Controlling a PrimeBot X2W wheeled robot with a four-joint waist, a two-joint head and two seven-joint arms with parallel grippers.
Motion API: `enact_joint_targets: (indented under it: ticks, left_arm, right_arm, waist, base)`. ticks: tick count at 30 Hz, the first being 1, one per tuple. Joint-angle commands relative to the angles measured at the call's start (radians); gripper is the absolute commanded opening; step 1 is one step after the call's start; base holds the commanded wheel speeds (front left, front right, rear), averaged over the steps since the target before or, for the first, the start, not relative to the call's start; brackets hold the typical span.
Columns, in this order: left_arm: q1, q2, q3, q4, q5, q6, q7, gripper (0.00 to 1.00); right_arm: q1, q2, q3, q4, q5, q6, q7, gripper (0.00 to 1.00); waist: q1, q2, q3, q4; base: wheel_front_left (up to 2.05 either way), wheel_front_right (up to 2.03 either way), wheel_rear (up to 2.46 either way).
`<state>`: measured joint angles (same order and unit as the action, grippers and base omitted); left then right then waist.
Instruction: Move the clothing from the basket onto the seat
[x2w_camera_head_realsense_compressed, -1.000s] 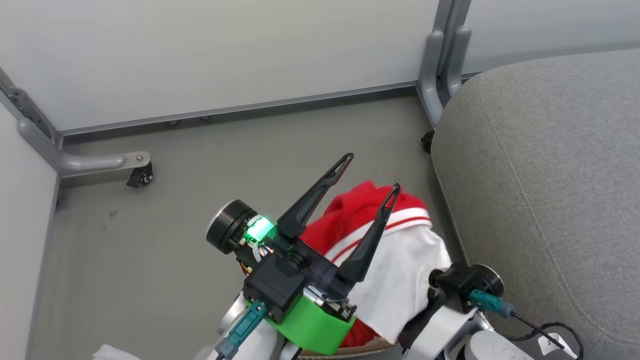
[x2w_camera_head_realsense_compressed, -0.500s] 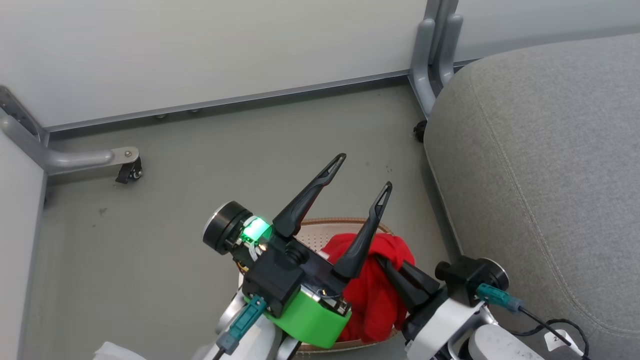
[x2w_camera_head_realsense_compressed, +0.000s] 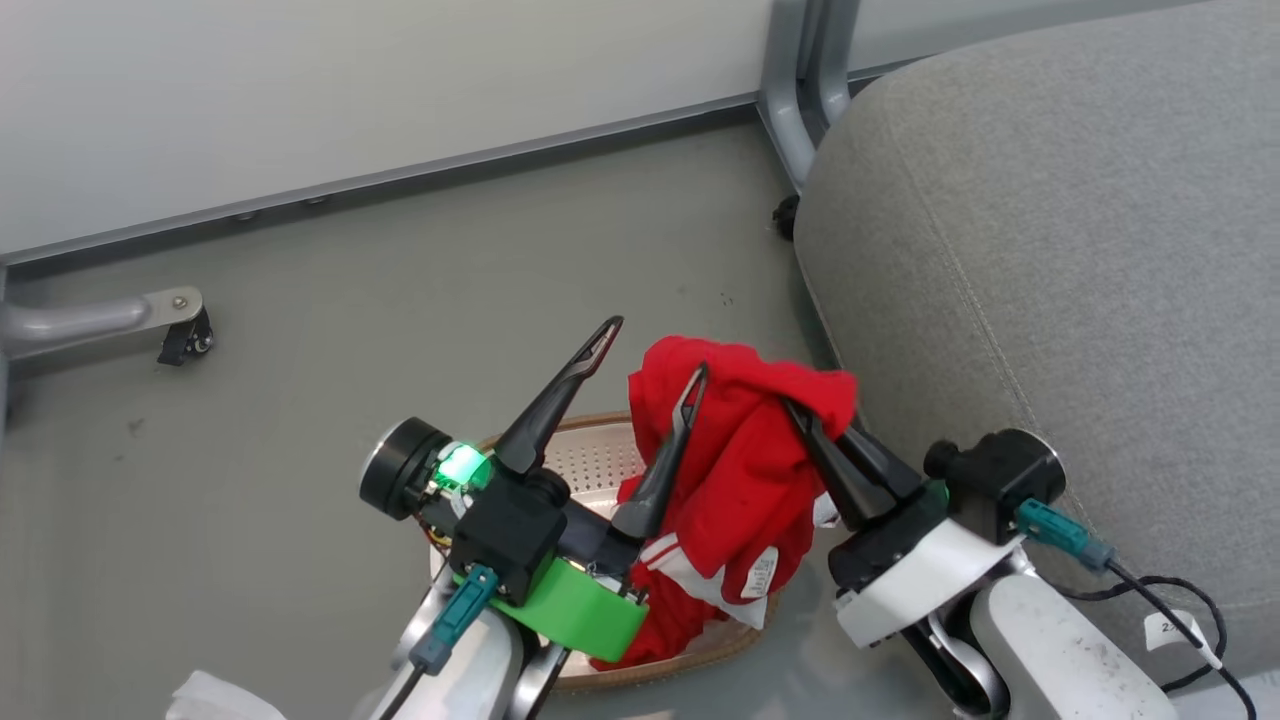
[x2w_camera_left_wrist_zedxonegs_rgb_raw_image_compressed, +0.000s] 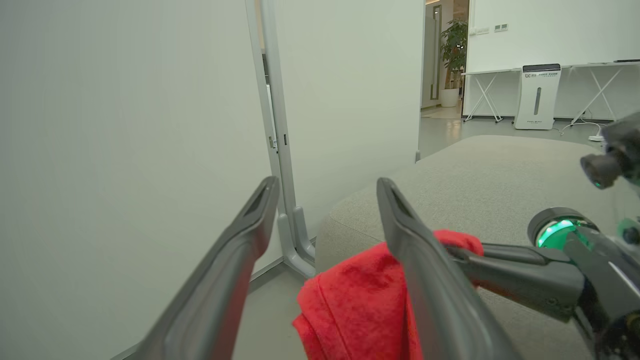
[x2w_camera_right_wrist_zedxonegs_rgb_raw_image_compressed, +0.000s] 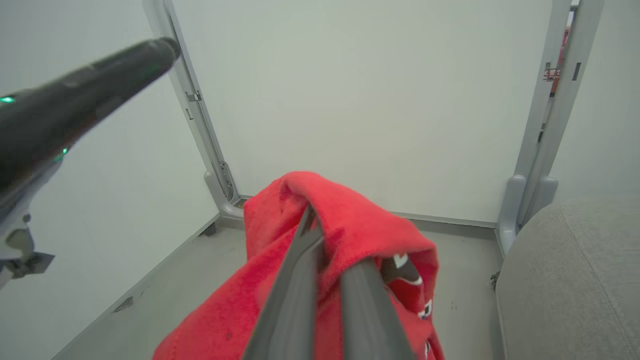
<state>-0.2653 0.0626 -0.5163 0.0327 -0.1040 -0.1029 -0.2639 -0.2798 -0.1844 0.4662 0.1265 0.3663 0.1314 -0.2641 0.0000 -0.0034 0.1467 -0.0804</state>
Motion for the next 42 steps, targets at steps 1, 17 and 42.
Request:
enact_joint_targets:
  ticks: [1,17,42]
  left_arm:
    - [0.008,0.007,0.011,0.001,0.010,0.000,-0.001,1.00]
    - [0.038,0.085,0.077,0.055,0.066,-0.002,-0.001,1.00]
    - [-0.078,0.171,0.009,0.106,0.074,-0.023,-0.001,1.00]
  right_arm:
    - [-0.010,-0.006,-0.013,-0.013,-0.011,-0.001,0.000,0.00]
    - [0.108,0.043,-0.181,-0.256,-0.130,-0.001,-0.001,0.00]
    - [-0.150,0.075,-0.444,-0.311,-0.086,-0.001,-0.001,0.00]
  waist:
    - [0.0000,0.0034,0.033,-0.044]
    - [0.0000,0.0034,0.134,-0.329]
    - [0.0000,0.0034,0.362,-0.432]
  base:
    - [0.00,0.00,0.00]
    - [0.00,0.00,0.00]
    - [0.00,0.00,0.00]
